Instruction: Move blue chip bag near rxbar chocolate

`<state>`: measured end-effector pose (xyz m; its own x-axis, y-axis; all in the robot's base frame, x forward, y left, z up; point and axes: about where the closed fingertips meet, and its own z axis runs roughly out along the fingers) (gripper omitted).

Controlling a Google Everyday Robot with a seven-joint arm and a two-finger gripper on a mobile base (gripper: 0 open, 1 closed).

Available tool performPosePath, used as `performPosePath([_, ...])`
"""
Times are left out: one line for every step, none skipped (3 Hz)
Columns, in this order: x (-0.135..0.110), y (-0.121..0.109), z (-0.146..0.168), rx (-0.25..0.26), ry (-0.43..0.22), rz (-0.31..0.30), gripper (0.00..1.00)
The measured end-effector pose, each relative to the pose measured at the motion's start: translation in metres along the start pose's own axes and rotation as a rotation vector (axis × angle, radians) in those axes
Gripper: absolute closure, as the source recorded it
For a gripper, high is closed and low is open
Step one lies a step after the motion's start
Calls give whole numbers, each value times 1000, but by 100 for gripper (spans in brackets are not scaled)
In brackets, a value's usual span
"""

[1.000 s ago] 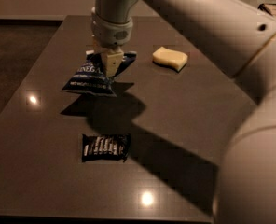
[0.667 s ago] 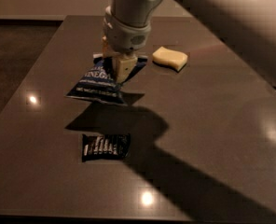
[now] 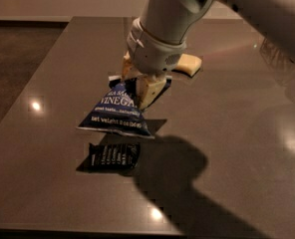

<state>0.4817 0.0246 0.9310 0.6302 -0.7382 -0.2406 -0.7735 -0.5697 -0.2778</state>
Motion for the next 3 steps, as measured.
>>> performPosePath([-1,2,-1,2,-2,-2,38])
performPosePath([-2,2,-1,5,-1,-3,15])
performPosePath([-3,2,-2,8,0,-4,0])
